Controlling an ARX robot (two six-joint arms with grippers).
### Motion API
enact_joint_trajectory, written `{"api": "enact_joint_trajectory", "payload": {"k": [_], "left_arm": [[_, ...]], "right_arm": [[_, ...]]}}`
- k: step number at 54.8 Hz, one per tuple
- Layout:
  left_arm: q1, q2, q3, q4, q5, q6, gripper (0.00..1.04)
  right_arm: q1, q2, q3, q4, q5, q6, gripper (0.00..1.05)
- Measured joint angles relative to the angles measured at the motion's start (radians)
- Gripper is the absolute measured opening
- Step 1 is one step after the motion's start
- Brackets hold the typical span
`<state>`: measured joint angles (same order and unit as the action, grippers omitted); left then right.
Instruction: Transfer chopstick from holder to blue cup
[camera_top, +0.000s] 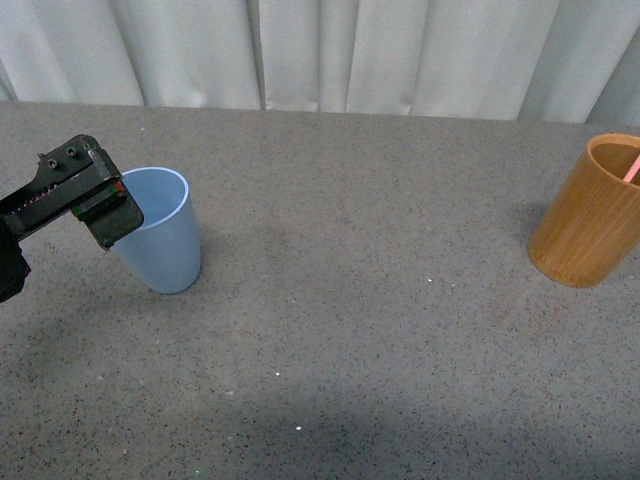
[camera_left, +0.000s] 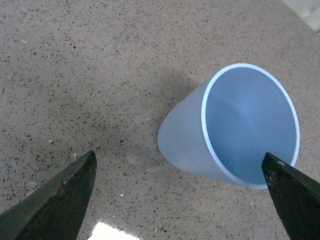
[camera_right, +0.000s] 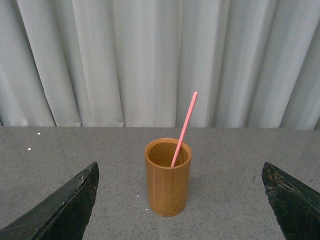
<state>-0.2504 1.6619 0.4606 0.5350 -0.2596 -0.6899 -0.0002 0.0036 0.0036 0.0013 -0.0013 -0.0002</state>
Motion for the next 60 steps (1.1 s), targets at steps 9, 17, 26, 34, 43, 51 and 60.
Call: {"api": "enact_joint_trajectory", "payload": {"k": [9, 17, 26, 34, 43, 51, 60], "left_arm": [[0.002, 0.021, 0.008, 0.001, -0.003, -0.001, 0.98], [0.003, 0.039, 0.019, 0.001, -0.009, -0.002, 0.98], [0.006, 0.059, 0.032, 0.002, -0.019, -0.004, 0.98], [0.01, 0.076, 0.04, 0.003, -0.026, -0.004, 0.98], [0.016, 0.089, 0.041, 0.007, -0.027, -0.005, 0.98], [0.017, 0.098, 0.043, 0.011, -0.031, -0.005, 0.98], [0.018, 0.106, 0.043, 0.023, -0.034, -0.004, 0.86]], "right_arm": [[0.0, 0.0, 0.0, 0.0, 0.0, 0.0, 0.95], [0.0, 0.0, 0.0, 0.0, 0.0, 0.0, 0.95], [0.0, 0.0, 0.0, 0.0, 0.0, 0.0, 0.95], [0.0, 0.0, 0.0, 0.0, 0.0, 0.0, 0.95], [0.0, 0.0, 0.0, 0.0, 0.0, 0.0, 0.95], [0.0, 0.0, 0.0, 0.0, 0.0, 0.0, 0.95], [0.0, 0.0, 0.0, 0.0, 0.0, 0.0, 0.95]]}}
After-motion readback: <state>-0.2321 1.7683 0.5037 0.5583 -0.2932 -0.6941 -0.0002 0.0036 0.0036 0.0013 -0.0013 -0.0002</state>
